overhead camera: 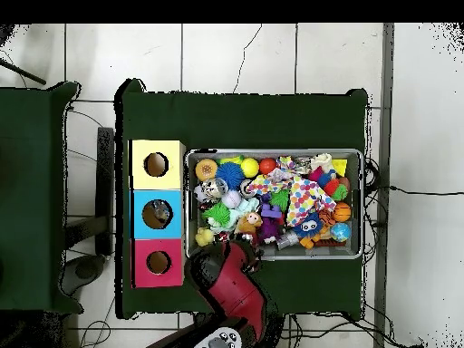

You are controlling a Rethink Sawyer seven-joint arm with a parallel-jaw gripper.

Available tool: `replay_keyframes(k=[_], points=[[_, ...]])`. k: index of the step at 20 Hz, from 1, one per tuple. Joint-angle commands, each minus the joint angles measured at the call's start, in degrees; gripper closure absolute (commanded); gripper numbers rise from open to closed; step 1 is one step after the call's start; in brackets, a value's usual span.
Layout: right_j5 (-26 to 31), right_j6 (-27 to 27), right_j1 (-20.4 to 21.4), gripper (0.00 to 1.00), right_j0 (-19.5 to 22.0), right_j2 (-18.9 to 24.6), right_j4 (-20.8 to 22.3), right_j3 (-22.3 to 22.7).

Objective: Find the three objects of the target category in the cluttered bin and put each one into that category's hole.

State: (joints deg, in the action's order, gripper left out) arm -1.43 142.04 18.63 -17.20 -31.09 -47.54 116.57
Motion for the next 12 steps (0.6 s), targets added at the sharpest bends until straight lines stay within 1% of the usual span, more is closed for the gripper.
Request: replay_keyframes(k=[1, 4, 7, 9, 11, 12], points=[[-4.06, 18.15, 0.81, 0.00, -0.09, 9.06, -3.83, 2.01], [-6.00, 19.43, 0.88, 0.00, 0.19, 10.38, -4.12, 2.77], [-7.54, 19.35, 1.03, 0.00, 0.89, 11.46, -3.84, 3.10], [-9.11, 17.72, 0.88, 0.00, 2.30, 12.35, -1.81, 2.61], [-11.27, 18.38, 0.47, 0.00, 3.27, 13.44, -1.02, 2.38], [-11.67, 18.90, 0.32, 0.00, 3.30, 13.81, -1.32, 2.49]])
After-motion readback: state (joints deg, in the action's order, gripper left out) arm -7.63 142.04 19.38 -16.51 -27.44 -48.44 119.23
